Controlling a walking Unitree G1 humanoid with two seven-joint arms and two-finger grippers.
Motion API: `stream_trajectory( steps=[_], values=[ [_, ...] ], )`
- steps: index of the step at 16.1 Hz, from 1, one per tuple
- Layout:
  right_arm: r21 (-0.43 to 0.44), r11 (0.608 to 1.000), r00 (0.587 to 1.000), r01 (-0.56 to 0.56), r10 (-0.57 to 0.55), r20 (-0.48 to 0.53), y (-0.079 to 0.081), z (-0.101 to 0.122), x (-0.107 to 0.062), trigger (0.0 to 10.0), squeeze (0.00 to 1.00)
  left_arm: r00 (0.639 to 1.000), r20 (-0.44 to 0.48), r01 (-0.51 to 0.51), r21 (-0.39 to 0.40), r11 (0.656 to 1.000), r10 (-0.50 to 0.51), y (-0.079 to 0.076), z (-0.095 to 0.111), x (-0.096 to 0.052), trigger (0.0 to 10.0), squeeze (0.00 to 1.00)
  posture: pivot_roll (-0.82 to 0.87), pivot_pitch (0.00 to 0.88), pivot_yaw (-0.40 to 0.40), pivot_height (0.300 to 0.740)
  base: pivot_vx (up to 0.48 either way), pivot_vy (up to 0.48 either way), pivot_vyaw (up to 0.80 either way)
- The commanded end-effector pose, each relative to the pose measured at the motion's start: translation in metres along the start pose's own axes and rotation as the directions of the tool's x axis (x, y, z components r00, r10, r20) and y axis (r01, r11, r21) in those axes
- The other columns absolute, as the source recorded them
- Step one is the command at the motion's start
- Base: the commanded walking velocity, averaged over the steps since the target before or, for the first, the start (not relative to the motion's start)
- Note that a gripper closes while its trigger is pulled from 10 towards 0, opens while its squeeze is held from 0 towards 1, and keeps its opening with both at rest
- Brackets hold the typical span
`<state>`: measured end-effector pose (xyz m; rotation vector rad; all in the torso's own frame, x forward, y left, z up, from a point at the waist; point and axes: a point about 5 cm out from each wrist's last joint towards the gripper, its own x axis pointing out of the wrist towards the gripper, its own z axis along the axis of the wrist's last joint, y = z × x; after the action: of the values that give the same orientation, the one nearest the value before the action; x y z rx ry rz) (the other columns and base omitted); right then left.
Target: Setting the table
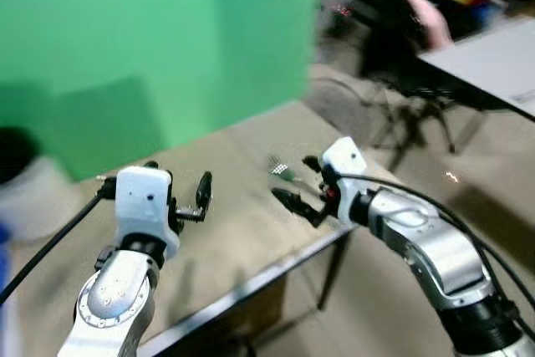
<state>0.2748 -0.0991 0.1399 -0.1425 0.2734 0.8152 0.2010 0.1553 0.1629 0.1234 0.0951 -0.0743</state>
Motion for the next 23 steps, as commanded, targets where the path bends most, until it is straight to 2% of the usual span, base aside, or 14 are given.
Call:
stream_trajectory(
  steps=[1, 4, 7, 14, 16, 19, 23],
  values=[
    [0.029, 0.996, 0.996, 0.090, -0.090, 0.008, -0.012, -0.001, -0.008, 10.0, 0.00, 1.000, -0.002, -0.026, -0.007, 1.000, 0.026, 0.001, 0.000, 0.006, 10.0, 0.00, -0.03, 0.000, 0.024, 0.740, 0.000, 0.000, 0.00],
    [0.049, 0.988, 0.988, 0.149, -0.150, 0.024, -0.015, -0.003, -0.014, 10.0, 0.00, 0.996, -0.005, -0.086, -0.075, 0.993, 0.086, 0.006, 0.000, 0.010, 10.0, 0.00, -0.04, 0.000, 0.039, 0.740, 0.000, 0.000, 0.00],
    [0.044, 0.973, 0.973, 0.229, -0.230, 0.027, -0.022, -0.002, -0.016, 10.0, 0.00, 0.991, -0.011, -0.131, -0.085, 0.988, 0.130, 0.010, 0.000, 0.014, 10.0, 0.00, -0.05, 0.000, 0.050, 0.740, 0.000, -0.257, 0.17],
    [0.012, 0.974, 0.974, 0.225, -0.225, 0.037, -0.025, 0.004, -0.013, 10.0, 0.00, 0.988, -0.003, -0.154, -0.101, 0.983, 0.154, 0.010, 0.003, 0.017, 10.0, 0.00, -0.04, 0.000, 0.032, 0.740, 0.000, -0.461, 0.77],
    [0.037, 0.966, 0.965, 0.256, -0.258, 0.039, -0.028, 0.006, -0.013, 10.0, 0.00, 0.985, -0.003, -0.170, -0.122, 0.978, 0.171, 0.011, 0.002, 0.016, 10.0, 0.00, -0.04, 0.000, 0.025, 0.740, 0.000, 0.000, 0.00],
    [0.023, 0.960, 0.959, 0.279, -0.280, 0.040, -0.030, 0.009, -0.017, 10.0, 0.00, 0.987, 0.025, -0.157, -0.090, 0.984, 0.160, 0.013, 0.004, 0.014, 10.0, 0.00, -0.04, 0.000, 0.017, 0.740, 0.000, 0.000, 0.00],
    [0.036, 0.955, 0.954, 0.294, -0.295, 0.052, -0.028, 0.008, -0.019, 10.0, 0.00, 0.986, 0.019, -0.160, -0.103, 0.982, 0.163, 0.015, 0.002, 0.012, 10.0, 0.00, -0.04, 0.000, 0.014, 0.740, 0.359, 0.000, 0.00]
  ],
)
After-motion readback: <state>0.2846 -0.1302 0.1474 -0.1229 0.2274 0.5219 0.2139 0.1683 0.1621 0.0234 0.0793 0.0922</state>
